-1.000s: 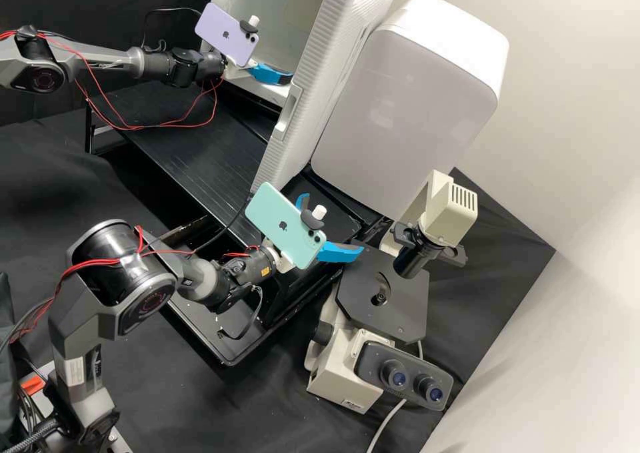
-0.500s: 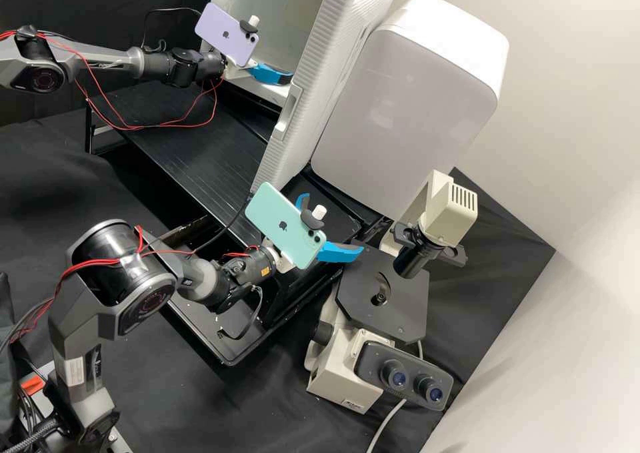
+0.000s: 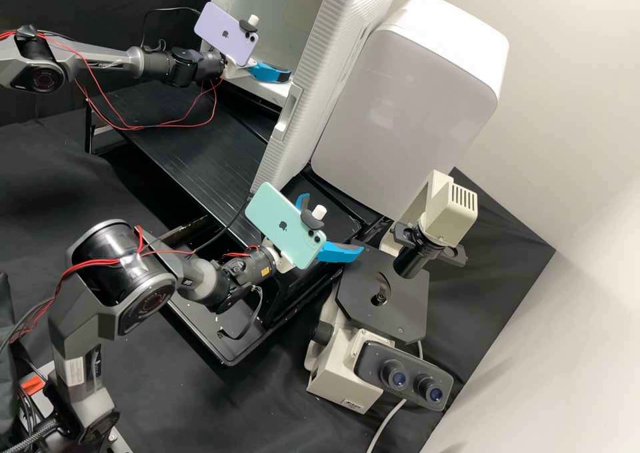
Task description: Take the petri dish out of the incubator
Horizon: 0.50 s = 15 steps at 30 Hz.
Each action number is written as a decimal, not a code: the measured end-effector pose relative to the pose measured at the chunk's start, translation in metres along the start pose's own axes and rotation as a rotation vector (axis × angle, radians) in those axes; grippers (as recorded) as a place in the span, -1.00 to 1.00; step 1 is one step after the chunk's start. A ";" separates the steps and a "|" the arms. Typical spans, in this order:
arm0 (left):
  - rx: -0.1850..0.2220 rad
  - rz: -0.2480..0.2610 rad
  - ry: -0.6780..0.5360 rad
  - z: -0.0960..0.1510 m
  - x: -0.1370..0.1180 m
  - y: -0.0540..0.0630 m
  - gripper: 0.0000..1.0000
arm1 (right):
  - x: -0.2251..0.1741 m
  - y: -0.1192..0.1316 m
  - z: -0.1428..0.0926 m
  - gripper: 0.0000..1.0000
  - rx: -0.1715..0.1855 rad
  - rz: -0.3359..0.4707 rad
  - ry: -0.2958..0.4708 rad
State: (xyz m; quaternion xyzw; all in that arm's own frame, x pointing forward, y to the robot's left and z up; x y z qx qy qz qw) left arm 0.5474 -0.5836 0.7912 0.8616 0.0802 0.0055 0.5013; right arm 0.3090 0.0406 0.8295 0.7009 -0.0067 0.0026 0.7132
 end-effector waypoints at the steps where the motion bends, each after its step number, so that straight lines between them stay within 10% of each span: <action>1: 0.000 0.000 0.000 0.000 0.000 0.000 -1.00 | 0.000 0.000 0.000 1.00 0.000 0.000 0.000; 15: -0.001 0.002 0.006 -0.003 0.001 0.001 -1.00 | 0.000 0.000 0.000 1.00 0.000 0.000 0.000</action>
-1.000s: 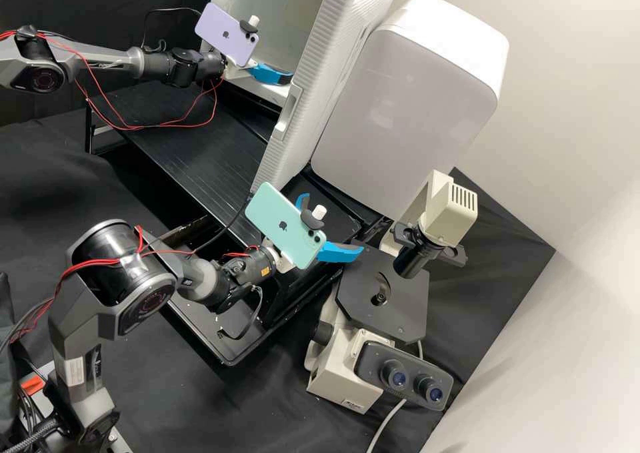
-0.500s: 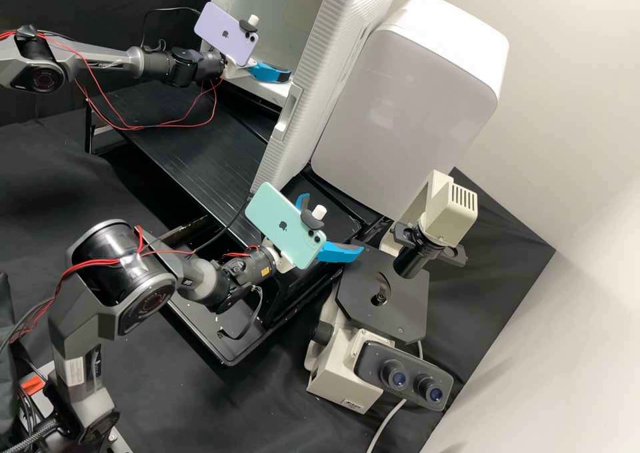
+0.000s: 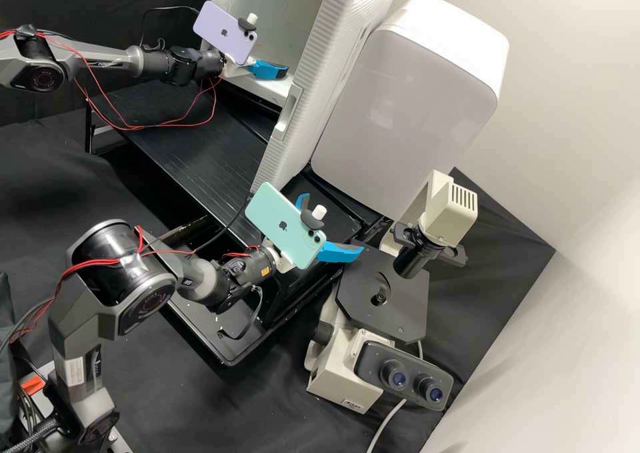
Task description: Take the petri dish out of the incubator
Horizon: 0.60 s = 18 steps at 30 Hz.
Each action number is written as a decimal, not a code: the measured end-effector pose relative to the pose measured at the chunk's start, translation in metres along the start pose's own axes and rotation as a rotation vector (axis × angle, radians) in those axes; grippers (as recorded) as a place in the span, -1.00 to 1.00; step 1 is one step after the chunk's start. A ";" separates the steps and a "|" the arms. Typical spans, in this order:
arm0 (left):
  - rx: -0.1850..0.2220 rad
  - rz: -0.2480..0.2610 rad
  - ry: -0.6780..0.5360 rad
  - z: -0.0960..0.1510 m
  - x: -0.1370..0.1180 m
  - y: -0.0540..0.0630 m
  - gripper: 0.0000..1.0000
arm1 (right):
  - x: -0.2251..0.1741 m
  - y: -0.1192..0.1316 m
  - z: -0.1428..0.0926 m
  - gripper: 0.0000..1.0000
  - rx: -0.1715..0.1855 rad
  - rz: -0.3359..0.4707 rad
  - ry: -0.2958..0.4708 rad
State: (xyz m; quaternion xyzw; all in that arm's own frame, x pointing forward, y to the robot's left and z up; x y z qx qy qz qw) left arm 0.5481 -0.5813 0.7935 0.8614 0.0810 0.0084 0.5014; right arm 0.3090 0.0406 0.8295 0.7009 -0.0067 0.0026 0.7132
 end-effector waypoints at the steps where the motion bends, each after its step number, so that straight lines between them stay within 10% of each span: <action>1: 0.000 0.000 0.000 0.000 0.000 0.000 -1.00 | 0.000 0.000 0.000 1.00 0.000 0.000 0.000; 18: 0.004 -0.014 -0.005 -0.001 -0.002 -0.002 -1.00 | 0.000 0.000 0.000 1.00 0.000 0.000 0.000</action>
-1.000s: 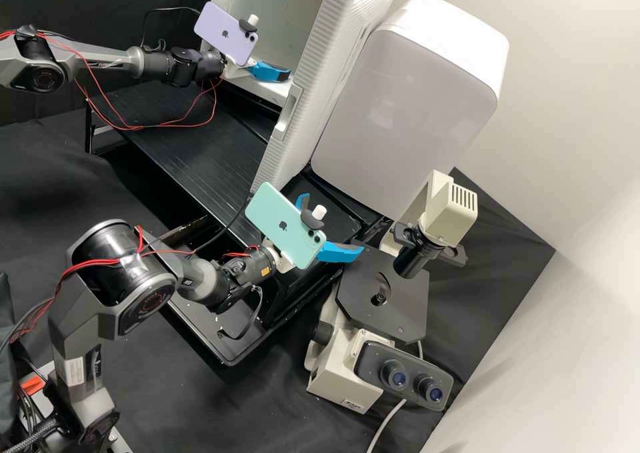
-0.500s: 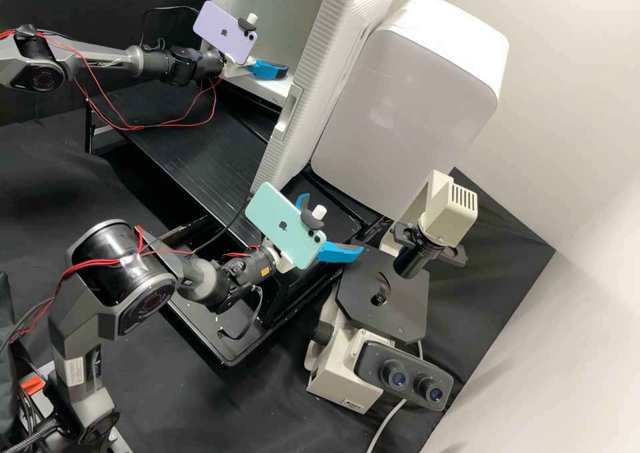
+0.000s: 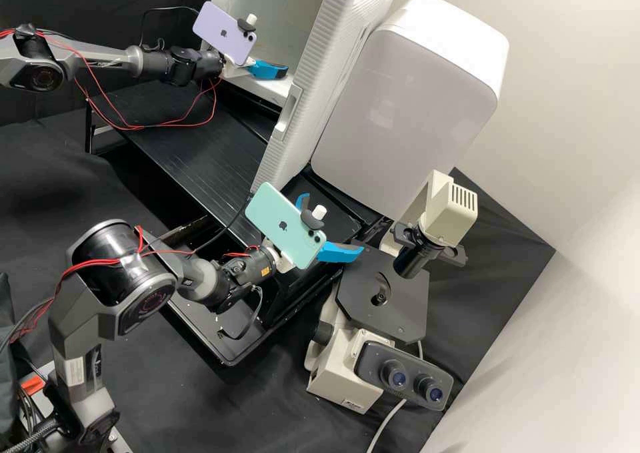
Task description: Take the petri dish out of the incubator
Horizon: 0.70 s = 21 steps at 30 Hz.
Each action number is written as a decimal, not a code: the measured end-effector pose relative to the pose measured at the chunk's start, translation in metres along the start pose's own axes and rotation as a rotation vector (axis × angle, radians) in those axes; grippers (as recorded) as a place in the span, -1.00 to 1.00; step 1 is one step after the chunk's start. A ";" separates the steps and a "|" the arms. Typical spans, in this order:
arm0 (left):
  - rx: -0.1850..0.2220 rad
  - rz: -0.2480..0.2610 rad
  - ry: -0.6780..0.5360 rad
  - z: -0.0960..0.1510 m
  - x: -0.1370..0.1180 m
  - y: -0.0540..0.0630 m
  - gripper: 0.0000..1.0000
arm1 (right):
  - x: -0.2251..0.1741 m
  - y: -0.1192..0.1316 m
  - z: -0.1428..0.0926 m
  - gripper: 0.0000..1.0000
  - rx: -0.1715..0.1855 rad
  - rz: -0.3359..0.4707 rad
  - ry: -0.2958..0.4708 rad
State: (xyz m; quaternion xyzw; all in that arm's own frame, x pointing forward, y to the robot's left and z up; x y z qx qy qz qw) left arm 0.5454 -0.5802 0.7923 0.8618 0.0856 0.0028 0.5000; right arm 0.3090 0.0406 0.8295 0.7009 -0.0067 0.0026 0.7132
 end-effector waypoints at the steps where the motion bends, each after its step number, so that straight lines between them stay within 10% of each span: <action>1: 0.005 -0.004 -0.007 0.000 0.000 -0.001 -1.00 | 0.000 0.000 0.000 1.00 0.000 0.000 0.000; 21: 0.013 0.030 -0.110 0.017 -0.036 -0.003 -1.00 | 0.000 0.000 0.000 1.00 0.000 0.000 0.000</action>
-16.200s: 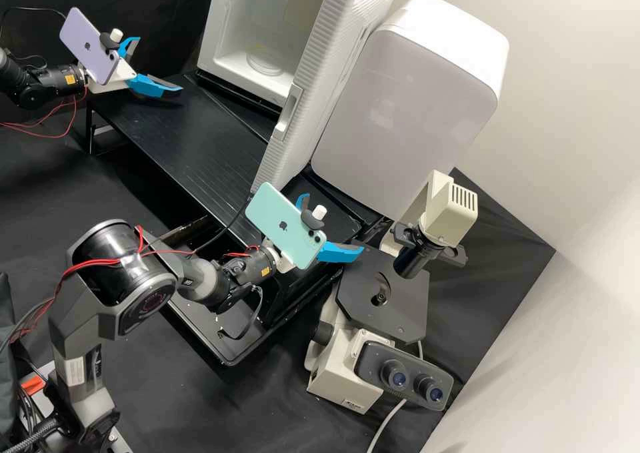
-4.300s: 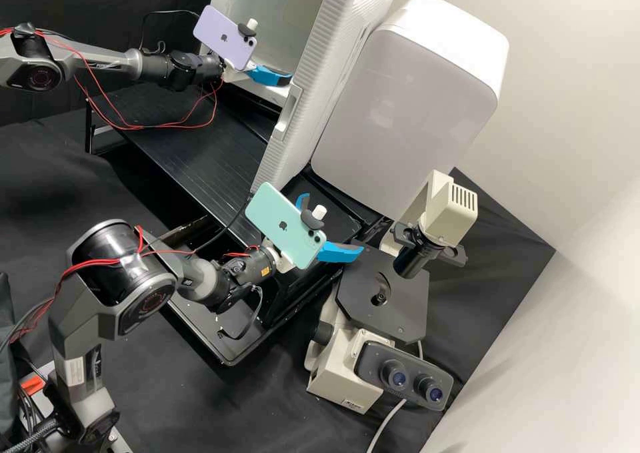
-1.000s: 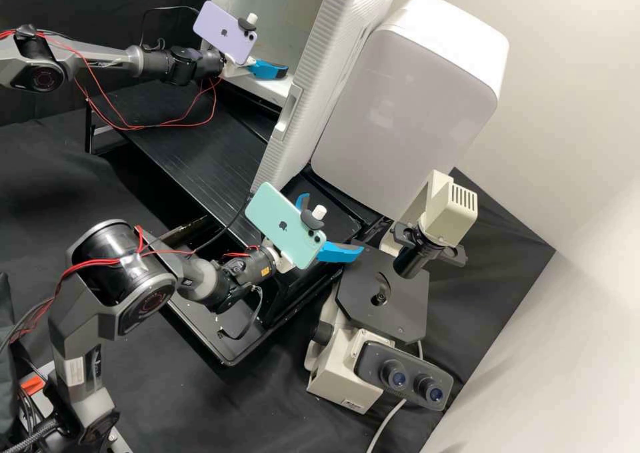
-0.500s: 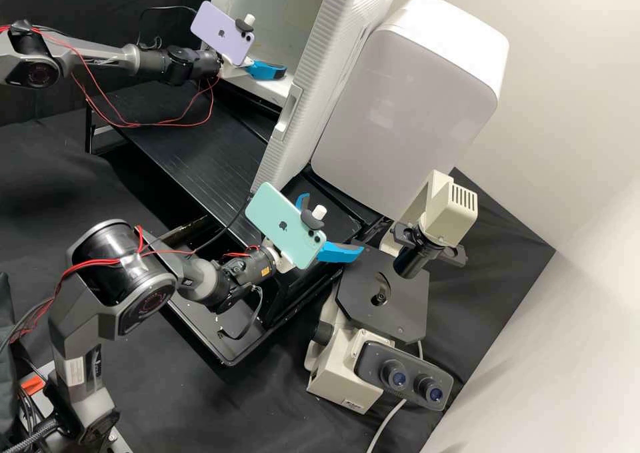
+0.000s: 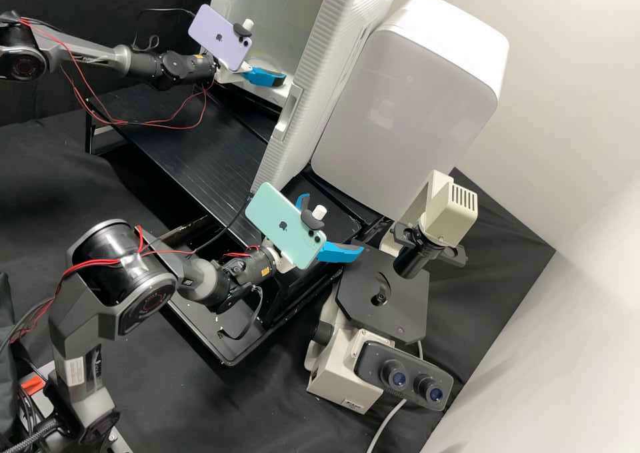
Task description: Take the petri dish out of the incubator
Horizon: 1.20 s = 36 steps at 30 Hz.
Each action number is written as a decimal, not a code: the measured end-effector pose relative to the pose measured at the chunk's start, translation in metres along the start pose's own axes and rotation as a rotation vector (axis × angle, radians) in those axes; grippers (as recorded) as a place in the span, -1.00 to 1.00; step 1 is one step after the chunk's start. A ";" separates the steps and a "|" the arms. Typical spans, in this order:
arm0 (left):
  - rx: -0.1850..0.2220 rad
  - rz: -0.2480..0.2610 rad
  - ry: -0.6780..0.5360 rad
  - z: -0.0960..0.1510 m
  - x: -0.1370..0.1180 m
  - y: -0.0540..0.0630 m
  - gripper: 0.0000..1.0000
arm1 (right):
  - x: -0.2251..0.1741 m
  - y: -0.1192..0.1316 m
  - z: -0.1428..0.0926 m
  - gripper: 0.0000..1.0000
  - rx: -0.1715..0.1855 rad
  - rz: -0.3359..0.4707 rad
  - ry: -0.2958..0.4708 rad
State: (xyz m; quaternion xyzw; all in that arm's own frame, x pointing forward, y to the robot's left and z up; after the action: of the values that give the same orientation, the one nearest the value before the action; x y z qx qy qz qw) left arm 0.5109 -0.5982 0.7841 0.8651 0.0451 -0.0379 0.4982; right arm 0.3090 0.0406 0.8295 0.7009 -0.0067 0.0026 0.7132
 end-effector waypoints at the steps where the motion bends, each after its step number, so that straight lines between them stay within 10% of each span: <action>1: 0.000 -0.002 -0.022 0.004 -0.003 0.001 -1.00 | 0.000 0.000 0.000 1.00 0.000 0.000 0.000; 17: 0.025 0.031 -0.161 0.029 -0.027 0.017 -1.00 | 0.000 0.000 0.000 1.00 0.000 0.000 0.000; 36: 0.124 -0.116 -0.304 0.035 -0.088 -0.035 -1.00 | 0.000 0.000 0.000 1.00 0.000 0.000 0.000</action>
State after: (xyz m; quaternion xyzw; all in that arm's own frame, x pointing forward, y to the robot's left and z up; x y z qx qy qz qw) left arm 0.4183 -0.6147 0.7466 0.8743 0.0167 -0.1995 0.4421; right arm 0.3090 0.0406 0.8295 0.7009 -0.0067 0.0026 0.7132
